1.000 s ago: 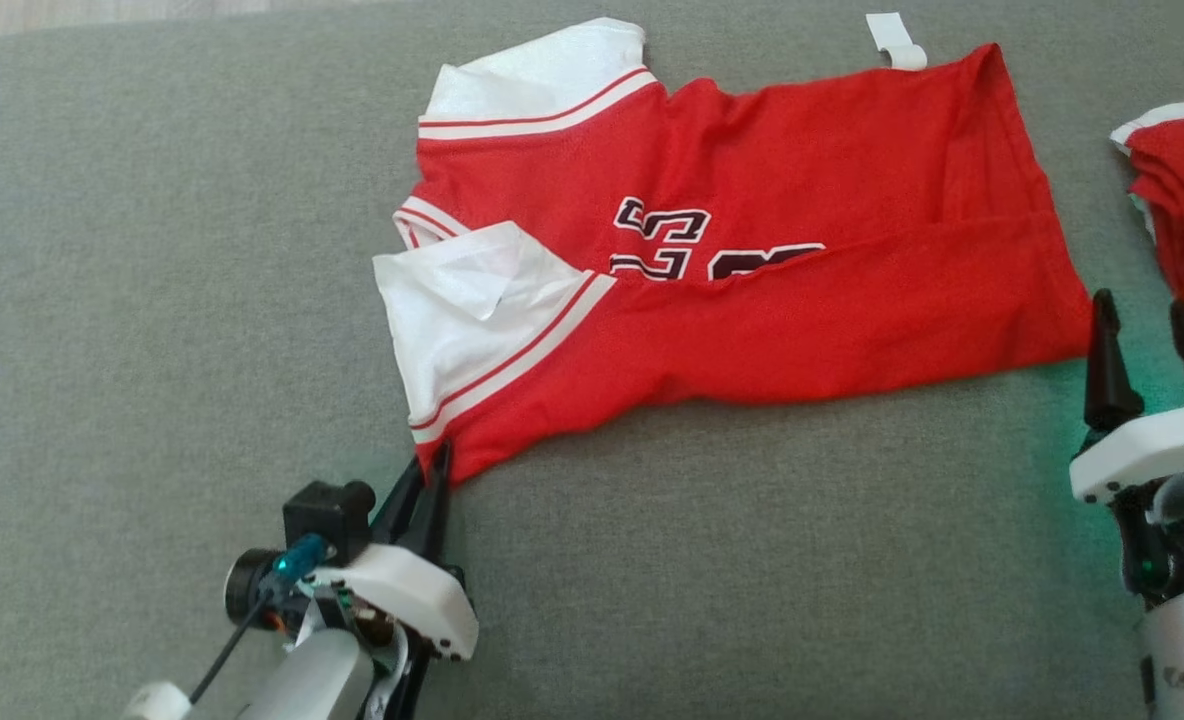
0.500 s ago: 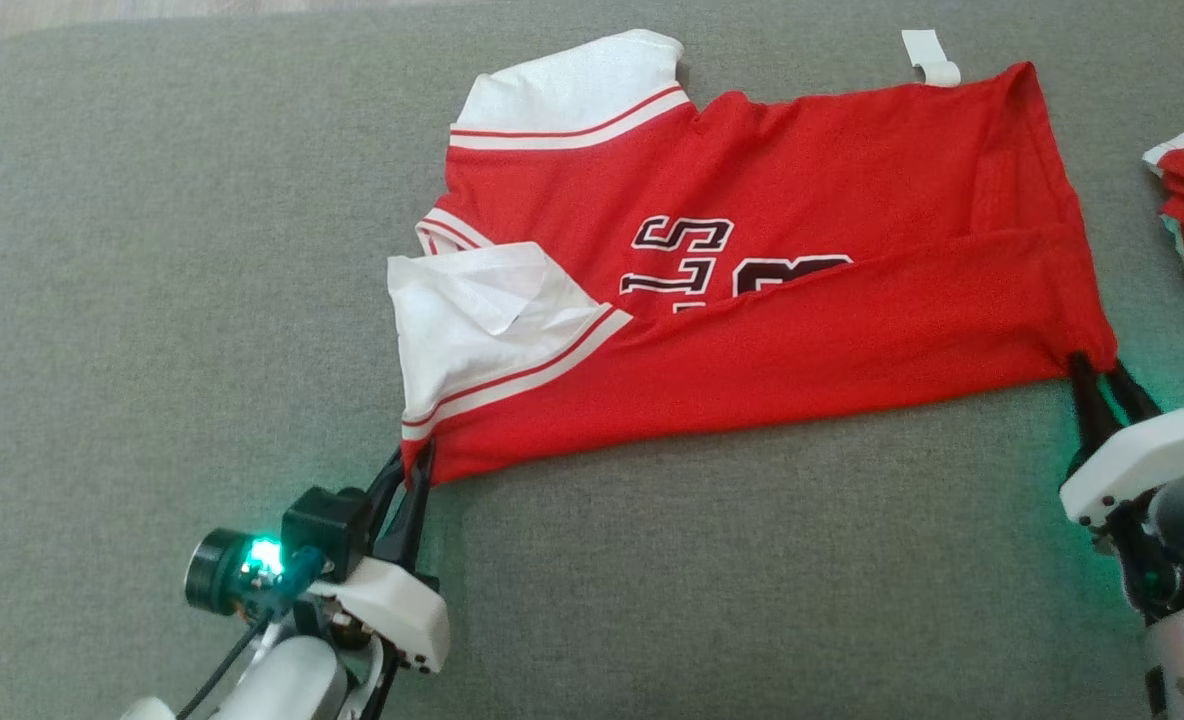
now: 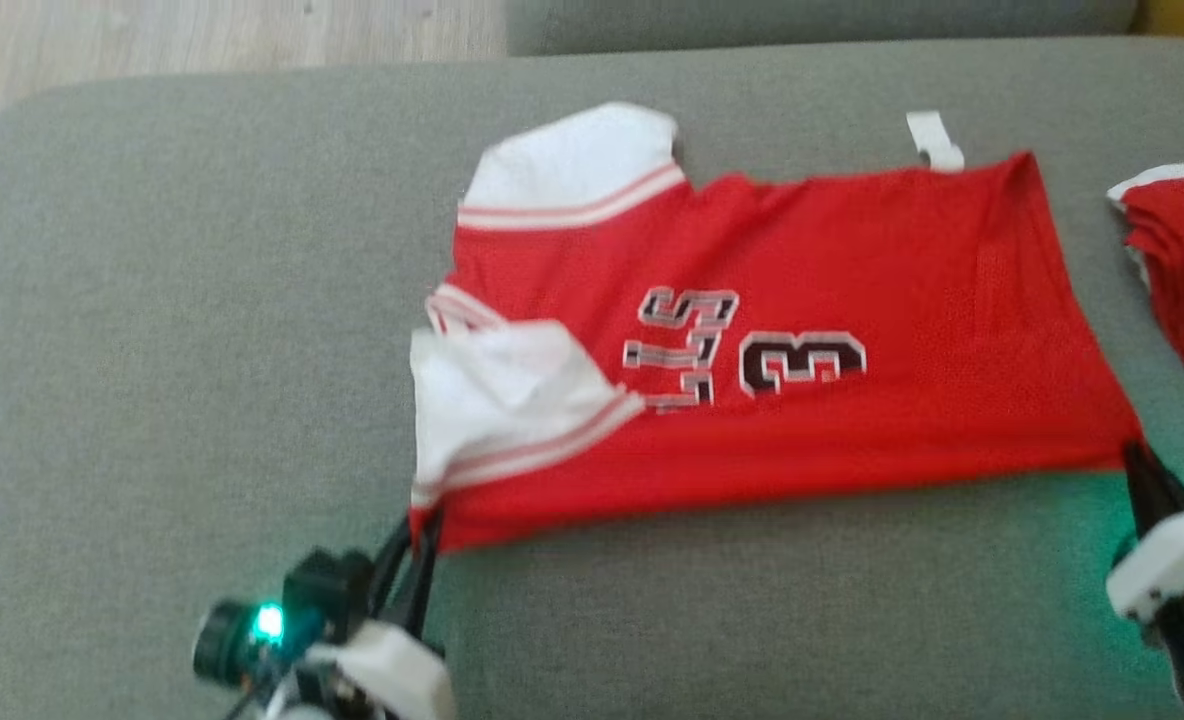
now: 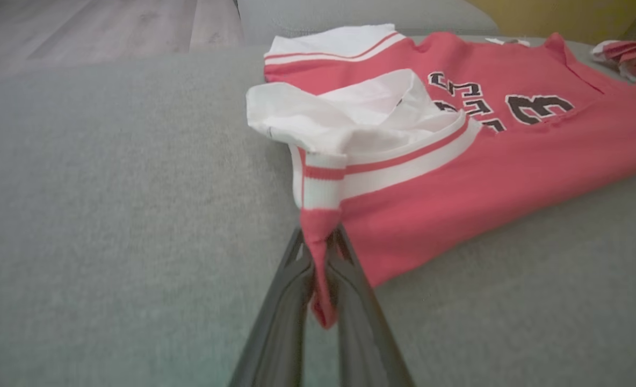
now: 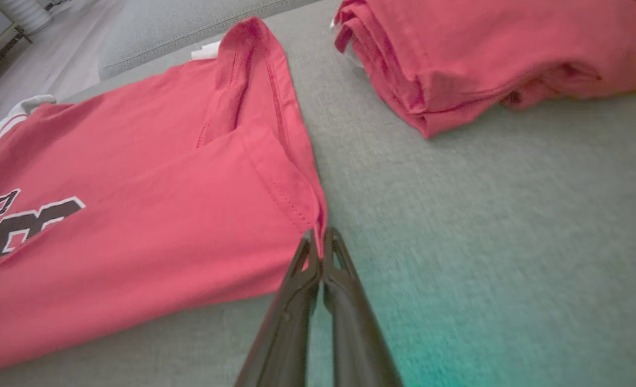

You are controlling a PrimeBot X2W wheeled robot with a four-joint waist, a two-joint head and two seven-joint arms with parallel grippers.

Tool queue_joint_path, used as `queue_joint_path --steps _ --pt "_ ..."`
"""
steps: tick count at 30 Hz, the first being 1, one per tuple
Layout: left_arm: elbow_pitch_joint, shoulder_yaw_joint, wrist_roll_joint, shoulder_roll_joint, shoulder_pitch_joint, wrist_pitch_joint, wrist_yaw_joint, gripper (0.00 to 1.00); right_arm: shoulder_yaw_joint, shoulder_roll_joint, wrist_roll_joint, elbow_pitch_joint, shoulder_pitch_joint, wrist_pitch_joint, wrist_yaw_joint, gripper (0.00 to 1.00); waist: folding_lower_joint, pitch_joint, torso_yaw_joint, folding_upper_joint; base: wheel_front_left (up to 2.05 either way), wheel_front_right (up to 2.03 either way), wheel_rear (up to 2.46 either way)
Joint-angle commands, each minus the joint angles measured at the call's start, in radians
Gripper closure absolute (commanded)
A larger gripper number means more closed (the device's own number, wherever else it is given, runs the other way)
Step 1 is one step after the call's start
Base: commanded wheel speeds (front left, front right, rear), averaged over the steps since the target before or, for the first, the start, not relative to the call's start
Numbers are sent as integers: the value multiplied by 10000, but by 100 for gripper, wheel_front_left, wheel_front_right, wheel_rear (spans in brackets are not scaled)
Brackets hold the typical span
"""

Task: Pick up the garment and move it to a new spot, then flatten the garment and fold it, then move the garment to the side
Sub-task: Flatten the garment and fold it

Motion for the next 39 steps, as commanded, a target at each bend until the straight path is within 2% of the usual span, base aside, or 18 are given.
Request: queue_joint_path --steps 1,9,14,16,17,18,19,20,21,27,32,35,39 --pt "-428 299 -116 361 290 60 121 100 -14 -336 83 -526 327 48 -9 100 0 -274 -79 0 0 0 0" --pt "-1452 157 -539 674 1835 547 445 100 -707 -104 64 -1703 2099 577 -9 100 0 -806 -148 0 0 0 0" --pt "-1751 30 -622 828 2153 767 442 100 -1067 285 -28 -2452 2795 1126 -9 100 0 -891 -151 0 0 0 0" --pt "-1731 -31 -609 845 2089 856 419 100 -1214 532 -153 -2771 3012 1396 -9 57 0 -886 -156 0 0 0 0" --pt "-1720 -53 -578 836 2034 860 418 84 -1245 592 -197 -2865 3050 1455 -9 0 0 -872 -159 0 0 0 0" --pt "-1714 -100 -498 851 1962 854 406 65 -1272 641 -241 -2956 3071 1494 -9 0 0 -855 -163 0 0 0 0" --pt "-1712 -141 -428 863 1889 849 392 53 -1290 690 -273 -3055 3070 1519 -9 0 0 -837 -172 0 0 0 0" --pt "-1717 -150 -405 850 1834 857 404 15 -1300 725 -302 -3178 3055 1514 -9 0 0 -813 -185 0 0 0 0" --pt "-1748 -146 -394 826 1785 855 428 0 -1281 733 -335 -3317 3039 1501 -9 0 0 -782 -203 0 0 0 0" --pt "-2417 -2 -436 785 1396 542 267 0 -1168 772 -345 -4042 2872 1396 -9 0 0 -534 -346 0 0 0 0" --pt "-2870 460 -396 1070 -83 816 -52 0 -642 649 -378 -4514 2527 1136 -9 0 0 35 -487 0 0 0 0" --pt "-2573 791 -591 1119 -1546 1237 -475 0 -279 559 -323 -4545 2275 1014 -9 0 0 441 -592 0 0 0 0" --pt "-1605 988 -929 1176 -3774 1698 -1584 0 179 440 -284 -4524 1748 848 -9 0 0 1097 -900 0 0 0 0"
